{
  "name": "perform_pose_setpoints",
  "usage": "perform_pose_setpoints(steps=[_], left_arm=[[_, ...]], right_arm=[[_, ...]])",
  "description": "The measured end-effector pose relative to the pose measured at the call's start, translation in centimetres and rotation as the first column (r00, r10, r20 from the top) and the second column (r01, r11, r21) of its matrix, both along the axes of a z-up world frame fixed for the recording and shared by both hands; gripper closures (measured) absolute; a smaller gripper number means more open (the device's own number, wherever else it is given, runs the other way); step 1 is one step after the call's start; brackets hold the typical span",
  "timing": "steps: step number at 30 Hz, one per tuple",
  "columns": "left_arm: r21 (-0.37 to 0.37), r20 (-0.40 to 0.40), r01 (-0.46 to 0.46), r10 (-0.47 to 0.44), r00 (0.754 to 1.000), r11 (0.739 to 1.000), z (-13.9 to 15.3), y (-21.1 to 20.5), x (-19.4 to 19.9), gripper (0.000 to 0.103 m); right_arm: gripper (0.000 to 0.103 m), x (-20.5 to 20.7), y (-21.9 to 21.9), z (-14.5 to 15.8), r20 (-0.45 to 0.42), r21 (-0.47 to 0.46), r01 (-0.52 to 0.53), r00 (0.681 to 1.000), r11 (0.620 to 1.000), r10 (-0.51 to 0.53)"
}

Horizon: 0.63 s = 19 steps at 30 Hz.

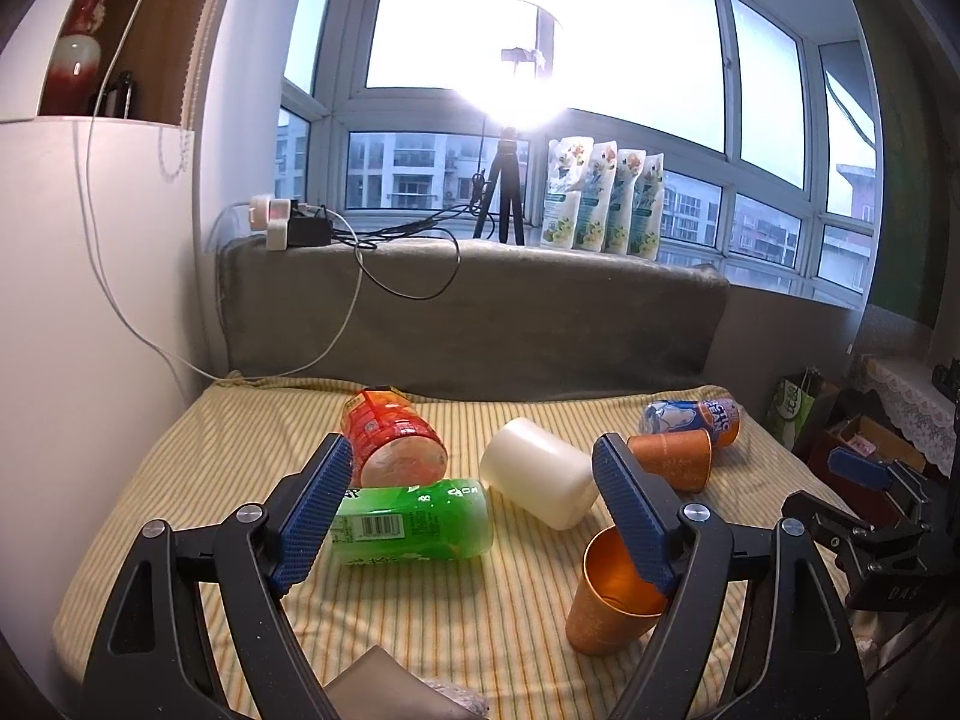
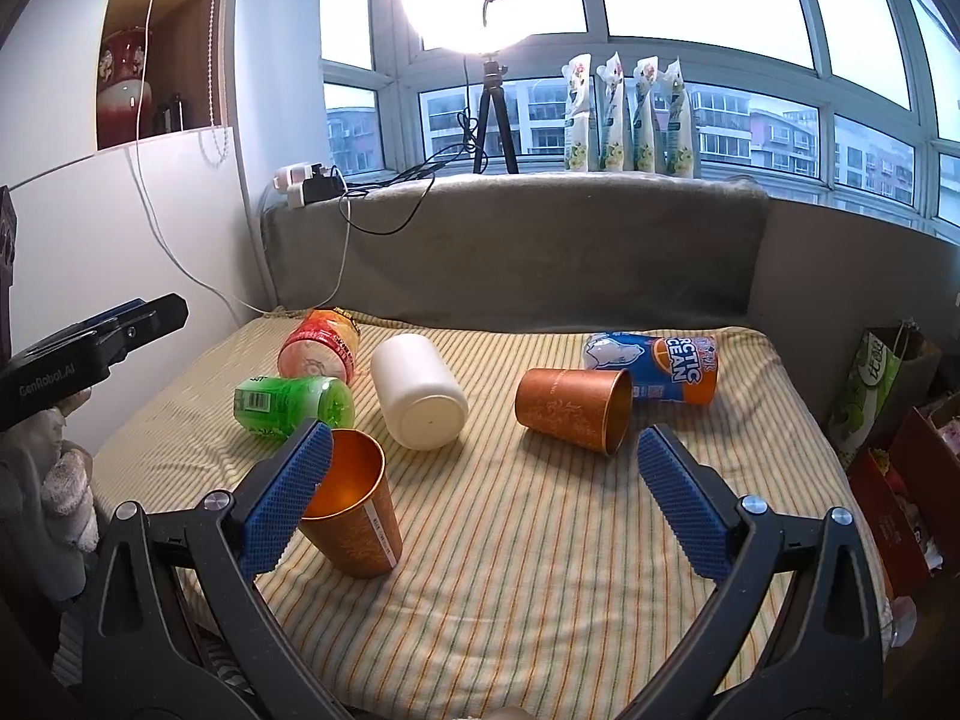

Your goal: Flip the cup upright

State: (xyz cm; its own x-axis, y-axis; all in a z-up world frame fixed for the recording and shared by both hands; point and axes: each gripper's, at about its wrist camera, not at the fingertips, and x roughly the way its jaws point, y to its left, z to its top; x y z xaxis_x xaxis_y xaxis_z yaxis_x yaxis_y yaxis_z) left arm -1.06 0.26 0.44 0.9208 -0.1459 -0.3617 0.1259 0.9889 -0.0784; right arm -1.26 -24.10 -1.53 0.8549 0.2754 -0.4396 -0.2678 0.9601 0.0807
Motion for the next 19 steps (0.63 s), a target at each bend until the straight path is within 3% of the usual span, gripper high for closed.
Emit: perform_pose_setpoints(steps=[19], left_arm=[[0.005, 0.01, -0.014, 0.014, 1.0, 1.0, -0.2, 0.4, 0.1, 0.021]], right_arm=[[0.0, 0.2, 1.2, -0.9, -0.023, -0.018, -0.029, 0.999, 0.999, 0.029]])
